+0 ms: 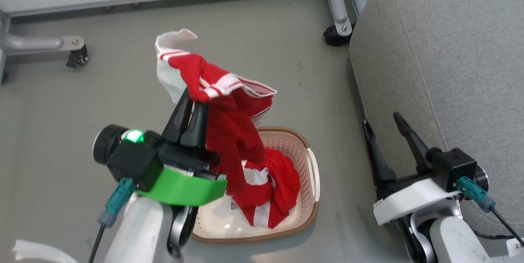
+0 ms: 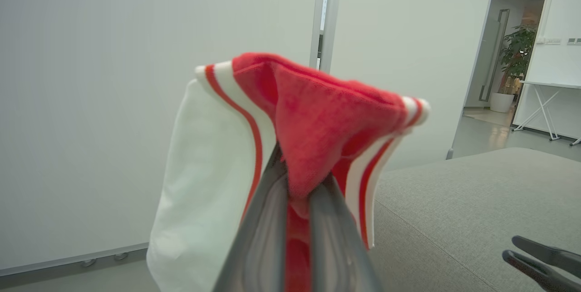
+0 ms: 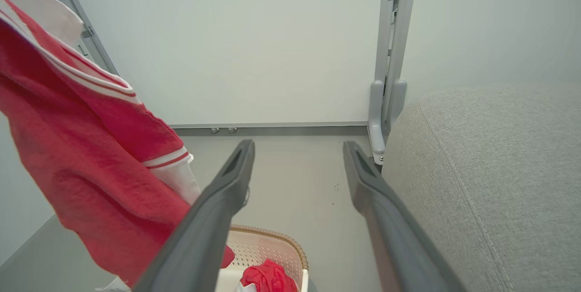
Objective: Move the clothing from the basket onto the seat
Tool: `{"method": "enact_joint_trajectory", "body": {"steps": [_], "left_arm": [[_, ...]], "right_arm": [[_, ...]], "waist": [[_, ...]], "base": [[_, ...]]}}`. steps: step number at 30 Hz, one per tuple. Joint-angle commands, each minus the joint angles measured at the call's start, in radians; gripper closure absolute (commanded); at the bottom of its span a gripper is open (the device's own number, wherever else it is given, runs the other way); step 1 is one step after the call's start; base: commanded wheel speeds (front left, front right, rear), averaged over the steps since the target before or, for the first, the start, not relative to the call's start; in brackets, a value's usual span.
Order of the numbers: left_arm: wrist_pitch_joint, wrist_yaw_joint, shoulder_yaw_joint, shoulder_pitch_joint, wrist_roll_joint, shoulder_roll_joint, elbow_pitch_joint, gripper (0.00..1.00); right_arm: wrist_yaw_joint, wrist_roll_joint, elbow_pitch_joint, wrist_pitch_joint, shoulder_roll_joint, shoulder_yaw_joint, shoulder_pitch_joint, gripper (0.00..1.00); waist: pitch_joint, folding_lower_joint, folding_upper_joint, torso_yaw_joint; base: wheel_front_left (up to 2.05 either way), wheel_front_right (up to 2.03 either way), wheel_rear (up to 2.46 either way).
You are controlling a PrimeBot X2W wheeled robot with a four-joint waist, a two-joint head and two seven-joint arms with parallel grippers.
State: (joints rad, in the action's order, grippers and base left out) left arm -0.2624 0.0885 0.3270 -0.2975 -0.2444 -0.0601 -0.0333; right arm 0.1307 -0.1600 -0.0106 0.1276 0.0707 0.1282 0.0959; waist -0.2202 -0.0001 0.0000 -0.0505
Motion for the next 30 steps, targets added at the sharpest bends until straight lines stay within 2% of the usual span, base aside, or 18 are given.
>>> {"method": "enact_joint_trajectory", "body": {"steps": [1, 18, 30], "left_arm": [[-0.004, 0.008, -0.006, 0.033, 0.008, 0.000, -0.023, 1.00], [-0.004, 0.020, -0.026, 0.217, 0.011, 0.007, -0.072, 1.00], [-0.004, 0.026, -0.030, 0.227, 0.001, 0.009, -0.060, 1.00]], "right_arm": [[0.000, 0.005, 0.008, -0.006, -0.002, 0.001, -0.025, 0.00], [0.000, -0.009, 0.055, -0.071, -0.012, 0.038, -0.166, 0.00], [0.000, -0.011, 0.078, -0.095, -0.014, 0.046, -0.196, 0.00]], "waist": [[0.051, 0.0001, 0.0000, 0.004], [0.204, 0.0001, 0.0000, 0.012], [0.219, 0.0001, 0.0000, 0.017]], "base": [[0.00, 0.00, 0.00], [0.00, 0.00, 0.00], [0.00, 0.00, 0.00]]}}
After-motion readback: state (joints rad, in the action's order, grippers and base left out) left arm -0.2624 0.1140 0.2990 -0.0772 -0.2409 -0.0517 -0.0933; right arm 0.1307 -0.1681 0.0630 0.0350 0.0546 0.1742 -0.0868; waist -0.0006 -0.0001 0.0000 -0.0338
